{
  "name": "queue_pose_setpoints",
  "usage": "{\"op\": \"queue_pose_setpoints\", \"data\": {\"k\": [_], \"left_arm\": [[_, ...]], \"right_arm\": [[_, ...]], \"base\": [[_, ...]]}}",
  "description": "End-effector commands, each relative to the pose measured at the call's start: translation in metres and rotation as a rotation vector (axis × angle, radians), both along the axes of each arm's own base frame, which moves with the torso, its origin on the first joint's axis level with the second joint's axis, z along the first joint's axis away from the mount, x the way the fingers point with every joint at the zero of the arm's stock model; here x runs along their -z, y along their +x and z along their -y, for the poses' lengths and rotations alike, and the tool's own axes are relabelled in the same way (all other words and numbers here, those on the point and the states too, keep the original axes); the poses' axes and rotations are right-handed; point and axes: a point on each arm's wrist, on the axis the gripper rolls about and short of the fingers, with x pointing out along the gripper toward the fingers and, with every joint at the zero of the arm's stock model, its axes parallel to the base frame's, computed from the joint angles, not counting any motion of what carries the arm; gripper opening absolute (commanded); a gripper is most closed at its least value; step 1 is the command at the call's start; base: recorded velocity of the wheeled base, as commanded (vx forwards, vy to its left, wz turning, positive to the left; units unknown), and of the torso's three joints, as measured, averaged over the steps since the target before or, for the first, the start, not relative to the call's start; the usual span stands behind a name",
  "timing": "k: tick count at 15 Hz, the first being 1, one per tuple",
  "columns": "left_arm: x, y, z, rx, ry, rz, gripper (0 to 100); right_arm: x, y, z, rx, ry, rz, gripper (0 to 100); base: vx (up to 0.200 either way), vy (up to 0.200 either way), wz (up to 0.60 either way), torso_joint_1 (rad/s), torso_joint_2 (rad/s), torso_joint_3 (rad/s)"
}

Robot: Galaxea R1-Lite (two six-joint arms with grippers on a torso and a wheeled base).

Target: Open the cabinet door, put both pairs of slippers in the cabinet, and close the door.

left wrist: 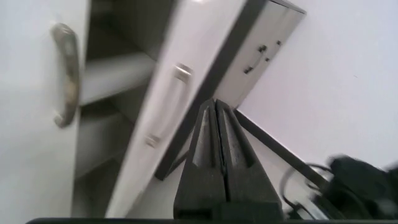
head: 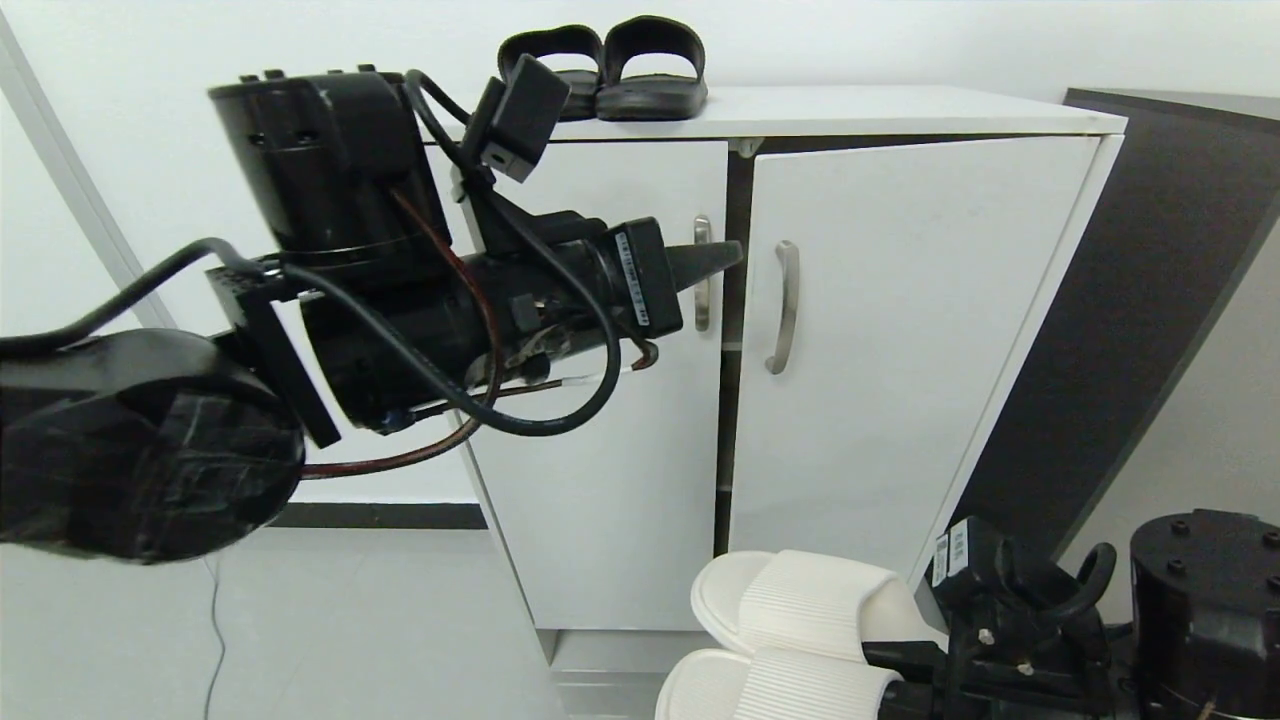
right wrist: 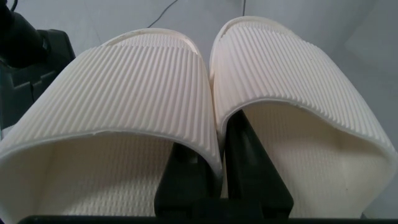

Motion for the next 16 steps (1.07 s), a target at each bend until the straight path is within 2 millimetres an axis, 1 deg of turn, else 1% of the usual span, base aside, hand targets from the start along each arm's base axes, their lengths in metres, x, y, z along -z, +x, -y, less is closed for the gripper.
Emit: {"op": "queue_pose_setpoints", "data": {"k": [1,2,4,7,12,13,16], "left_arm": [[0.014,0.025,0.011,-0.019,0.020,-0.029,0],[0.013,0.032,0.014,-0.025,0.016,-0.024,0],[0.013,0.040,0.017,-0.034,0.012,-0.019,0],[0.015,0.045,0.017,-0.042,0.014,-0.022,0],[0.012,0.049,0.015,-0.053,0.008,-0.014,0],[0.014,0.057,0.018,-0.059,0.009,-0.018,0],[0.013,0.065,0.023,-0.055,-0.017,-0.038,0]], "right_arm": [[0.000,0.000,0.000,0.000,-0.002,-0.001,0],[0.000,0.000,0.000,-0.001,-0.002,0.000,0],[0.001,0.000,-0.001,-0.002,-0.003,-0.001,0],[0.001,0.000,-0.001,-0.002,-0.005,-0.002,0],[0.002,0.000,-0.001,-0.007,-0.010,-0.001,0],[0.002,0.000,-0.002,-0.010,-0.012,-0.003,0],[0.006,-0.008,-0.004,-0.041,-0.023,-0.011,0]], "base": [[0.000,0.000,0.00,0.000,0.00,0.000],[0.000,0.000,0.00,0.000,0.00,0.000],[0.000,0.000,0.00,0.000,0.00,0.000],[0.000,0.000,0.00,0.000,0.00,0.000],[0.000,0.000,0.00,0.000,0.00,0.000],[0.000,0.000,0.00,0.000,0.00,0.000],[0.000,0.000,0.00,0.000,0.00,0.000]]}}
